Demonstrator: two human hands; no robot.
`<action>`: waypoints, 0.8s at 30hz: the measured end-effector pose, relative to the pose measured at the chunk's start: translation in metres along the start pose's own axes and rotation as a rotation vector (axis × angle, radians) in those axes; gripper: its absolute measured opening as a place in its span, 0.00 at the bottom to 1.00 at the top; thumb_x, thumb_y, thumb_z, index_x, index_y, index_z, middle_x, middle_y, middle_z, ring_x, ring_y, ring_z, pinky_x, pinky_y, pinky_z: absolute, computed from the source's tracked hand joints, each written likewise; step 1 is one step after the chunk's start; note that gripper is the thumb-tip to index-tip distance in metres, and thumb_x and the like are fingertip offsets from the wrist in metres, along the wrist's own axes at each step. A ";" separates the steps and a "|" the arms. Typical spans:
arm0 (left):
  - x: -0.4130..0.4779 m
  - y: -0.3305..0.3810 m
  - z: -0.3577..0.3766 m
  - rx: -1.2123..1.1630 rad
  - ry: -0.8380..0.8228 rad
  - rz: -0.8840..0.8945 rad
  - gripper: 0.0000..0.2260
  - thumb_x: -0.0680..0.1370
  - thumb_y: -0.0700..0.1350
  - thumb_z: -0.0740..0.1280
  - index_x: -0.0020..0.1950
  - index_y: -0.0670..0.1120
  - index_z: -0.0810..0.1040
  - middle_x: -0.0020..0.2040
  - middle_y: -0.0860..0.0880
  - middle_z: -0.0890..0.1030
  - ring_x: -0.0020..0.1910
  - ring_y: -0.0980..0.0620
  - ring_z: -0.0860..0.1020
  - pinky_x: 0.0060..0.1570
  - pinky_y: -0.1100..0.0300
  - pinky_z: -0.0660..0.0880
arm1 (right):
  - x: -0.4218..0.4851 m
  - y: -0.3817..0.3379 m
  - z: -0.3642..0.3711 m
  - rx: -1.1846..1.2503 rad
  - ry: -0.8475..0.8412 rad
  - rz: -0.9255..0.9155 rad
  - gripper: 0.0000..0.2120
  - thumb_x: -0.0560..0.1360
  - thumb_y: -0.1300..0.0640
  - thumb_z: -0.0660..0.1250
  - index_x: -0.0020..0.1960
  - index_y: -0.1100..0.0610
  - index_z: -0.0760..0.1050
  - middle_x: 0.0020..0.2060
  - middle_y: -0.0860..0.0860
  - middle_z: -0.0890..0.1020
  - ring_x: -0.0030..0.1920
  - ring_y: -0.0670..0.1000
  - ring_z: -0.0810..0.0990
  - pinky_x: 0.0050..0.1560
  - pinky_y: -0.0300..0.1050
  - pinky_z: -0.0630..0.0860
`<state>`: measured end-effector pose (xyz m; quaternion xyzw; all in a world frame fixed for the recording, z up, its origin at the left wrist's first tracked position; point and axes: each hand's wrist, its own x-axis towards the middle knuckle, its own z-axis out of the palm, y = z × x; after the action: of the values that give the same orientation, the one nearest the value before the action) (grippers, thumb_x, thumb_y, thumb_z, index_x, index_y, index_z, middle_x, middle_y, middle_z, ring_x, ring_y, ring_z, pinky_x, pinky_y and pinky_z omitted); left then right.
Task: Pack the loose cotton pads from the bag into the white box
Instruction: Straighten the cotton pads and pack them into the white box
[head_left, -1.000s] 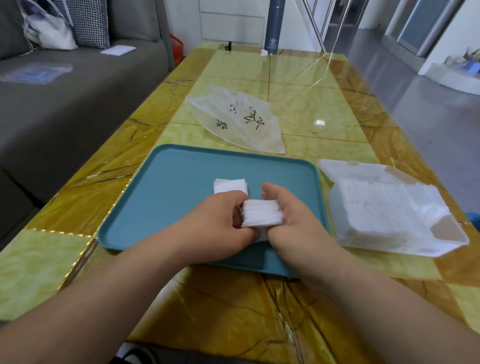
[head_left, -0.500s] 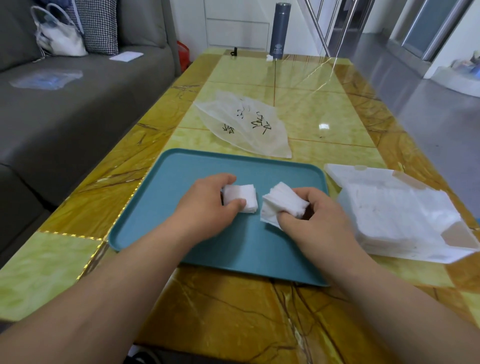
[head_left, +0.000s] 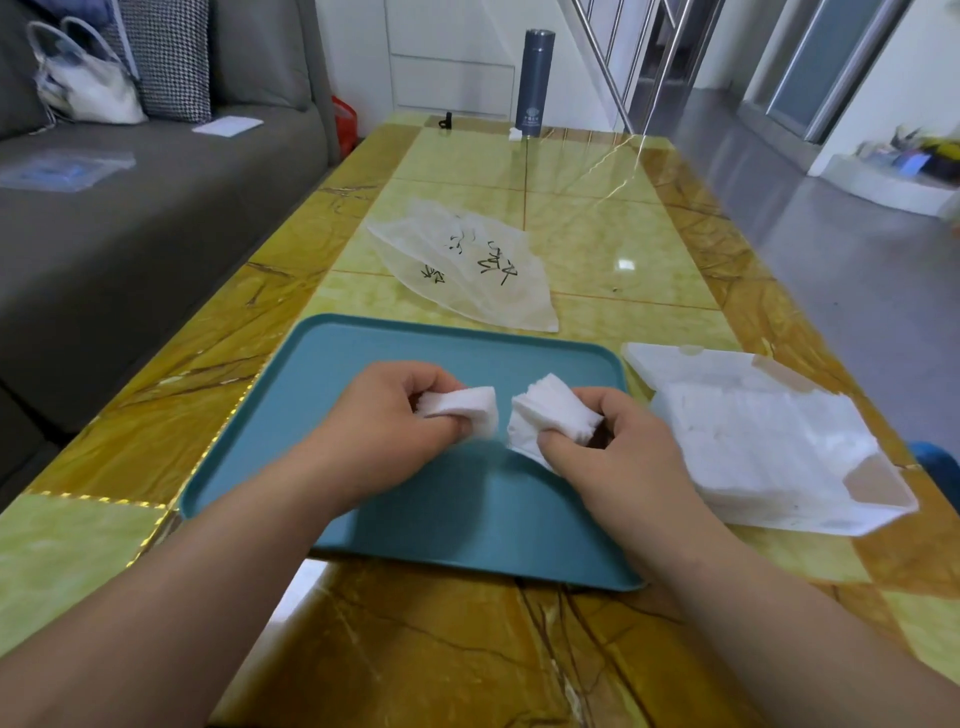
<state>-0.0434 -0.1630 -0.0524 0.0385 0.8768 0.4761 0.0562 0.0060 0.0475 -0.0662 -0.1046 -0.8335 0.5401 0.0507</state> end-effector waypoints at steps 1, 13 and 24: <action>-0.003 0.003 -0.002 -0.028 -0.040 0.032 0.05 0.75 0.43 0.77 0.47 0.53 0.87 0.41 0.52 0.87 0.38 0.60 0.80 0.37 0.68 0.74 | 0.001 0.001 0.000 0.008 0.007 0.000 0.11 0.74 0.57 0.75 0.55 0.46 0.81 0.45 0.42 0.86 0.44 0.38 0.82 0.39 0.26 0.73; -0.014 0.012 -0.003 -0.011 -0.267 0.162 0.06 0.75 0.40 0.77 0.49 0.50 0.87 0.42 0.52 0.87 0.36 0.62 0.79 0.38 0.71 0.72 | 0.007 0.004 0.000 0.072 -0.050 -0.020 0.15 0.72 0.59 0.78 0.56 0.48 0.83 0.48 0.43 0.88 0.50 0.44 0.87 0.59 0.54 0.83; -0.011 0.009 0.005 0.036 -0.168 0.182 0.09 0.70 0.39 0.80 0.45 0.49 0.85 0.40 0.54 0.86 0.31 0.66 0.77 0.35 0.73 0.71 | 0.004 -0.002 -0.004 -0.001 -0.266 -0.087 0.16 0.75 0.63 0.75 0.60 0.49 0.84 0.50 0.42 0.88 0.53 0.42 0.86 0.61 0.48 0.82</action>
<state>-0.0317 -0.1555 -0.0473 0.1587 0.8703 0.4584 0.0855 0.0027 0.0511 -0.0634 0.0040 -0.8369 0.5460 -0.0373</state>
